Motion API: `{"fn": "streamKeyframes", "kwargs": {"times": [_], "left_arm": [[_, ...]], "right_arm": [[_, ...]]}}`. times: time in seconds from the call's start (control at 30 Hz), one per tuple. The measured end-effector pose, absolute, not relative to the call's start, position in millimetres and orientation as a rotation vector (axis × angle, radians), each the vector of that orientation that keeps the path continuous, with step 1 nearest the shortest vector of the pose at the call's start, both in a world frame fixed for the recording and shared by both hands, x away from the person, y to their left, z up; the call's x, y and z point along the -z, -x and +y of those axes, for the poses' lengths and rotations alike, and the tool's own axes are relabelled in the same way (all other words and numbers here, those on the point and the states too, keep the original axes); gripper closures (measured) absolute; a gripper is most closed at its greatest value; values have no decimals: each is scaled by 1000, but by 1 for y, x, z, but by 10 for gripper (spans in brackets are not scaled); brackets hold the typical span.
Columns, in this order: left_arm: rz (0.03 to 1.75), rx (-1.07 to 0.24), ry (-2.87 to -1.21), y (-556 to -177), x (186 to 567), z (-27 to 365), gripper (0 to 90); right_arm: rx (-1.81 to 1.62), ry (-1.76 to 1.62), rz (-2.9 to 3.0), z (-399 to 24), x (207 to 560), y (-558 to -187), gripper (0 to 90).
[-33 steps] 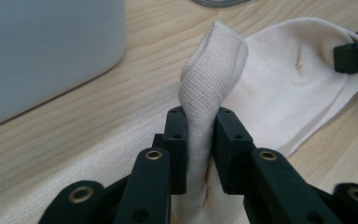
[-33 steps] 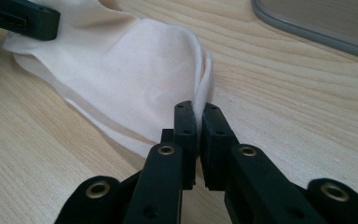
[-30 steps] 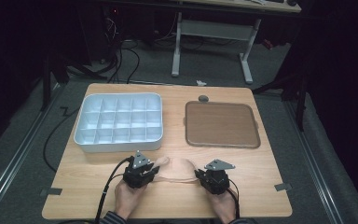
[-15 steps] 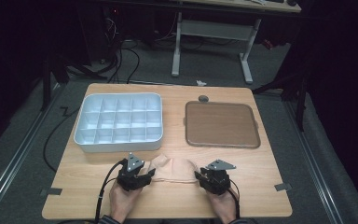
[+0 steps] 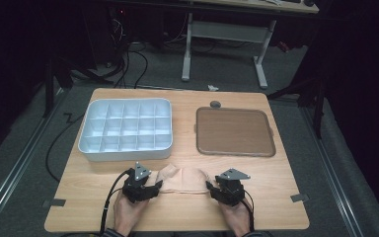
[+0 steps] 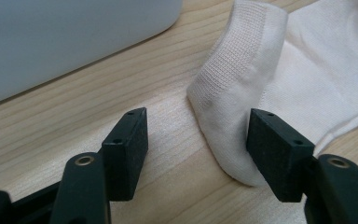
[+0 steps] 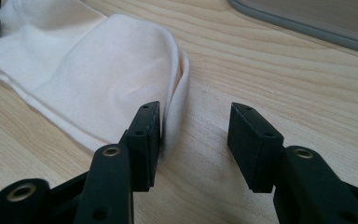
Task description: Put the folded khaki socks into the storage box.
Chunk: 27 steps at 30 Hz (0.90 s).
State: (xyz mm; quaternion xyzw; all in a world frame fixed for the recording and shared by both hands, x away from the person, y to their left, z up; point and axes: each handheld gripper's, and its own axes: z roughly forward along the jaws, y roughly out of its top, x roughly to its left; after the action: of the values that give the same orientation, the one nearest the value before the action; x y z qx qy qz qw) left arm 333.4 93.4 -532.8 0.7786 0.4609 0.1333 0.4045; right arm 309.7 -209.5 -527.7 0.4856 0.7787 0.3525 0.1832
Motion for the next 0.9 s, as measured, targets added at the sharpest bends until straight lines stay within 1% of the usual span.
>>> {"fn": "streamKeyframes", "kwargs": {"times": [0.07,0.1,0.17,0.27,0.33,0.5,0.67,0.9], "left_arm": [[1192,-305,-1901,-332,532,90,389],[1139,-324,-1981,-336,529,97,390],[1139,-315,-1977,-338,526,97,397],[1121,-328,-2009,-345,523,102,414],[1132,-302,-2001,-349,523,101,429],[1143,-271,-2004,-355,523,98,460],[1147,-295,-2043,-355,527,95,474],[1139,-290,-2043,-356,528,96,510]], "right_arm": [[-1012,-1359,2186,-210,524,-308,541],[-1026,-1352,2177,-211,521,-307,543],[-1056,-1329,2151,-211,513,-304,562],[-1092,-1286,2147,-208,504,-299,650],[-1107,-1251,2160,-203,500,-296,712],[-1141,-1203,2222,-189,499,-297,800],[-1142,-1169,2270,-169,503,-301,843],[-1145,-1157,2324,-145,515,-307,865]]}}
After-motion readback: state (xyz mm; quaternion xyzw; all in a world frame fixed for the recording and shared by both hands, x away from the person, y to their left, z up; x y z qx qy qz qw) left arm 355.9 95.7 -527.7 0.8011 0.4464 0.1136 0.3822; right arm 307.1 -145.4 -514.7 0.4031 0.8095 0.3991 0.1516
